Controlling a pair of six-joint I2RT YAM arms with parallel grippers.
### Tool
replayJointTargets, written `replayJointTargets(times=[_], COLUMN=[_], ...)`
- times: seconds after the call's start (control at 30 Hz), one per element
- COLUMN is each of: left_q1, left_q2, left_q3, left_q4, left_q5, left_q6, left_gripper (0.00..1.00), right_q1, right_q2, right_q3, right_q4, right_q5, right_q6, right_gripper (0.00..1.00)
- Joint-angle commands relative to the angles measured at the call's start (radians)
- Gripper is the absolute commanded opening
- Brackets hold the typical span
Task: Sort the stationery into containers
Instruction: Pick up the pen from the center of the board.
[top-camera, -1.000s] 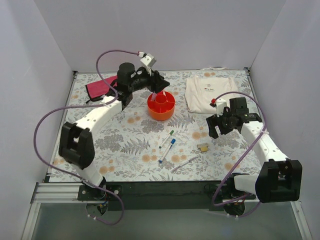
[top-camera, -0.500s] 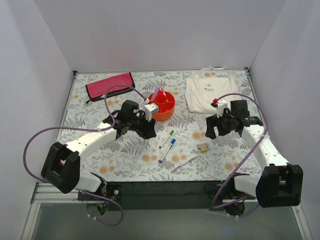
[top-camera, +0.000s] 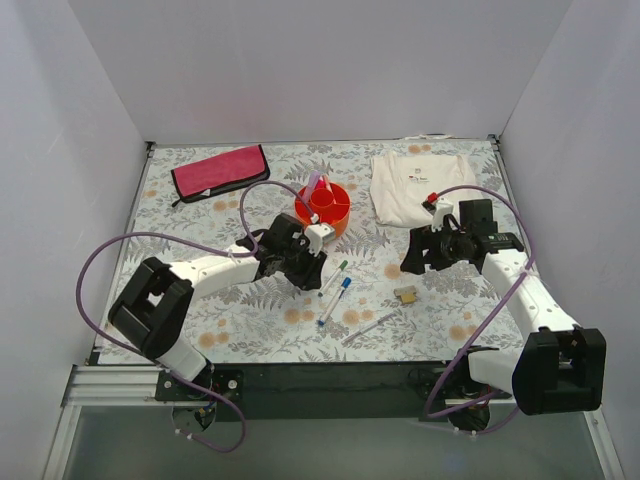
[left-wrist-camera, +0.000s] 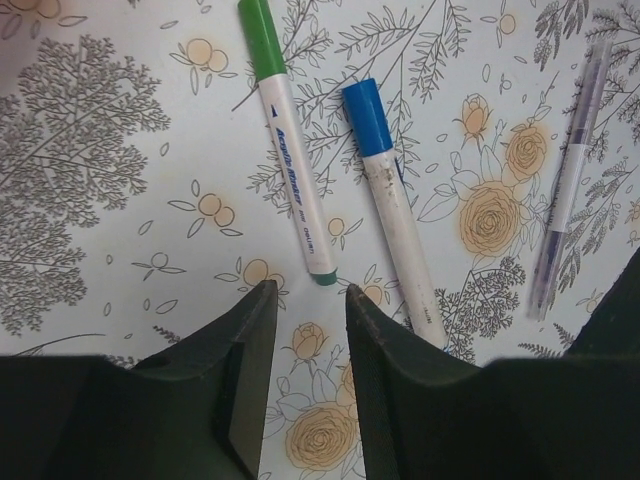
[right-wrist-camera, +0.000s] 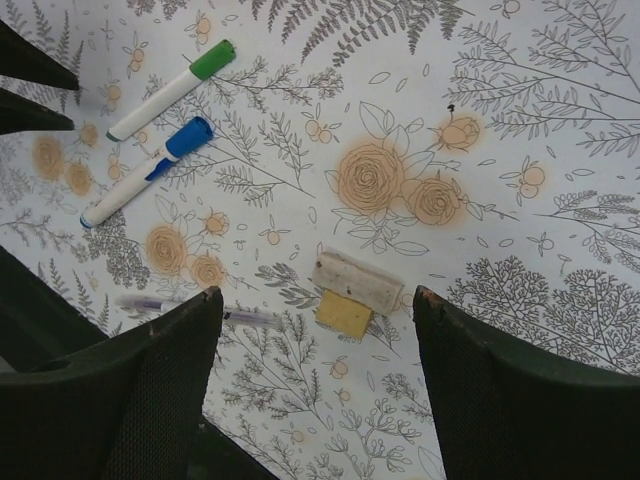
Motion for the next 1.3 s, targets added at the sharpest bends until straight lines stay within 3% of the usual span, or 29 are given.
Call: replayJointTargets(times=[0.0,0.2,0.27,0.53,0.77,1.03,1.27], left_q1=[-0.041,-0.044,-0.044,-0.072,-0.129,-0.207,-0.212], left_q2=[0.008,0.048,0.068,0.19,0.256,0.382,0.451], left_q3=[0.039,0.056,0.071,0.171,0.203,0.23,0.246], left_q4=[0.021,0.03,0.039,0.035,0.031,-0.022,-0.077], left_q5=[-0.05,-0.083,-0.079,-0.066,-0.146,-0.396,-0.413], left_q6=[-0.02,0.008,0.013,0.006,0.006,0.043,0.082], left_gripper=[0.31,0.31,0.31,0.3,0.29,0.17,0.0], right_q1=[0.039,0.318,0.373,0.378,0.38,0.378,0.38], right_q2=[0.003,-0.024,-0.012,0.016,-0.021,-0.063,-0.105], right_q3=[0.009,0.043,0.04,0.052,0.02,-0.001,-0.032], right_q4=[0.013,-0.134,-0.14,-0.113,-0.085,-0.07,-0.067], right_q5=[-0.085,-0.056,-0.029,-0.016,0.025,0.06,0.085], right_q6=[-0.044,-0.513,-0.556,-0.583,-0.57,-0.582,-0.582], right_gripper=[0.8,0.81,0.81,0.81,0.81,0.81,0.81])
